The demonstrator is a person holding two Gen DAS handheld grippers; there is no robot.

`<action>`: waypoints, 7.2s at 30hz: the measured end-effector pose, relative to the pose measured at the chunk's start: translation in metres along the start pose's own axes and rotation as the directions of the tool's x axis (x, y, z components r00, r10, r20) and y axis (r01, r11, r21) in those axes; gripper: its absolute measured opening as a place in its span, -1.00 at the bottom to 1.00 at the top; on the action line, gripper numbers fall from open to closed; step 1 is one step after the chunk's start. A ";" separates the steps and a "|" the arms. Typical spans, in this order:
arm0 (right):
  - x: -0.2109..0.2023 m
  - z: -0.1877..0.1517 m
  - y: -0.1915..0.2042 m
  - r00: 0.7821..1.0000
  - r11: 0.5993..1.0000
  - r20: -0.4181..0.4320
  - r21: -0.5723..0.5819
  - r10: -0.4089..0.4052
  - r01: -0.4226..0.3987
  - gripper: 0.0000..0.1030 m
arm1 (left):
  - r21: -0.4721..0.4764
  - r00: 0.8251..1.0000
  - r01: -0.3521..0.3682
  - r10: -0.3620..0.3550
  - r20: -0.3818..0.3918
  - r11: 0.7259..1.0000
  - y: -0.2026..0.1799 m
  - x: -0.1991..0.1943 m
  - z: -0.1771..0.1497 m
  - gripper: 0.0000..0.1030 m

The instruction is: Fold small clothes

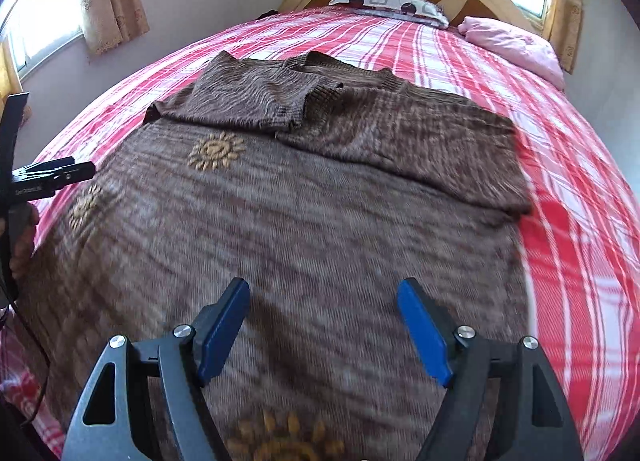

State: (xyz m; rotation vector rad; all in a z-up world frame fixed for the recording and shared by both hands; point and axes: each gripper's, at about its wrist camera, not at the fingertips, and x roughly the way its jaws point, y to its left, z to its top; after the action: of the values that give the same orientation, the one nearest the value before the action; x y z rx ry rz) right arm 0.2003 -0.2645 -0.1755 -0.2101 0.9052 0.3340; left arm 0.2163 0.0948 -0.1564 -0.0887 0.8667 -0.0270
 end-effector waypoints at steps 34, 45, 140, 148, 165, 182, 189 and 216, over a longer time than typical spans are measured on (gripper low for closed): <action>-0.059 -0.085 0.024 0.997 0.998 0.053 0.027 -0.057 0.056 0.50 | 0.060 1.000 0.017 -0.018 0.006 0.998 -0.012 -0.056 -0.094 1.00; -0.071 -0.103 0.027 0.997 0.998 0.051 0.025 -0.054 0.052 0.50 | 0.067 1.000 0.012 -0.014 0.018 0.998 -0.015 -0.071 -0.116 0.99; -0.069 0.062 -0.158 0.903 0.810 0.370 0.448 0.217 -0.379 -0.87 | -0.073 0.953 0.267 -0.252 0.171 0.961 -0.031 0.006 0.132 -0.83; -0.006 0.096 -0.180 0.934 0.809 0.277 0.481 0.226 -0.338 -0.87 | -0.065 0.970 0.220 -0.211 0.121 0.973 -0.034 0.060 0.161 -0.83; 0.069 0.133 -0.208 0.976 0.838 0.175 0.507 0.130 -0.202 0.24 | -0.113 0.994 0.074 -0.065 0.083 0.991 -0.026 0.105 0.184 -0.17; 0.108 0.162 -0.098 0.919 0.896 -0.057 0.253 0.391 -0.365 0.24 | 0.113 0.990 -0.128 0.134 -0.043 0.985 -0.068 0.130 0.175 0.39; 0.076 0.177 -0.136 0.959 0.904 0.126 0.324 0.253 -0.280 0.24 | -0.069 0.982 -0.189 0.188 -0.017 0.980 -0.020 0.123 0.187 0.47; 0.041 0.111 -0.118 0.996 0.988 0.066 0.138 0.063 -0.071 0.24 | -0.025 0.966 -0.260 0.260 0.002 0.965 -0.025 0.124 0.201 0.95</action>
State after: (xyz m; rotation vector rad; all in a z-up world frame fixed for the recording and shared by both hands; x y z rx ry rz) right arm 0.3486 -0.3312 -0.1364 -0.0392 0.8727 0.3356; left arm 0.4500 0.0761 -0.1193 0.0028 0.8678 0.2302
